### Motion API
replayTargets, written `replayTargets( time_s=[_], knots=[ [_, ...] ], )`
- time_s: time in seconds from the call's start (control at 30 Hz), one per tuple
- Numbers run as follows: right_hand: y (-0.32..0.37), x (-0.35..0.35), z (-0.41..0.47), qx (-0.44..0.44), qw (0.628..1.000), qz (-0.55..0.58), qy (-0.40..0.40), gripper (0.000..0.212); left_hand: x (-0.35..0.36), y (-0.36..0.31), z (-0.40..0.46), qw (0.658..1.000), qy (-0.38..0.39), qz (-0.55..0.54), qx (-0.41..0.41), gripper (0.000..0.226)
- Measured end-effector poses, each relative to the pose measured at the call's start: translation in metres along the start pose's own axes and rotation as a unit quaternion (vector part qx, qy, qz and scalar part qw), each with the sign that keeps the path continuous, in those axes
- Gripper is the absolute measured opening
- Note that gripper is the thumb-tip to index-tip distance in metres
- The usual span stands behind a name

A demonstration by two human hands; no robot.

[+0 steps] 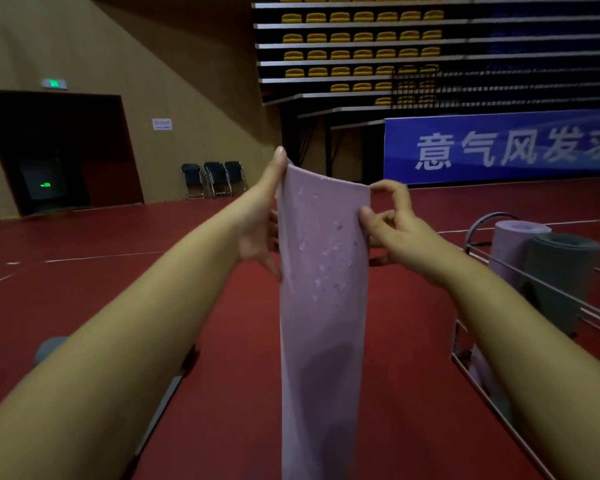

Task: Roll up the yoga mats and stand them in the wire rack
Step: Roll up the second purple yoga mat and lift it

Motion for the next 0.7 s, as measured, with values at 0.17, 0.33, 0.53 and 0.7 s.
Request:
replayTargets(
  time_s=[0.17,0.33,0.53,0.7],
  knots=[
    [-0.001,-0.005,0.006,-0.001,0.999,-0.025,0.033,0.058,-0.009,-0.009,0.010,0.999,0.010,0.028,-0.021,0.090],
    [-0.009,0.000,0.002,-0.001,1.000,-0.019,0.006,0.049,-0.022,0.002,0.021,0.999,0.005,0.013,-0.036,0.099],
    [-0.022,0.026,0.010,0.027,0.983,-0.163,0.084,0.049,-0.021,0.043,0.038,0.995,-0.015,0.063,-0.082,0.079],
    [-0.083,0.055,-0.024,0.043,0.974,-0.203,0.095,0.055,-0.027,0.129,0.044,0.987,-0.026,0.061,-0.146,0.072]
  ],
)
Point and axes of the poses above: each hand's wrist, its own z-axis towards the middle knuckle, its own x-axis out of the palm, y = z × x, the point moved 6 cm from there along z, towards the middle knuckle, and after that the axes turned 1 degree about -z, right-handed, at the moved point
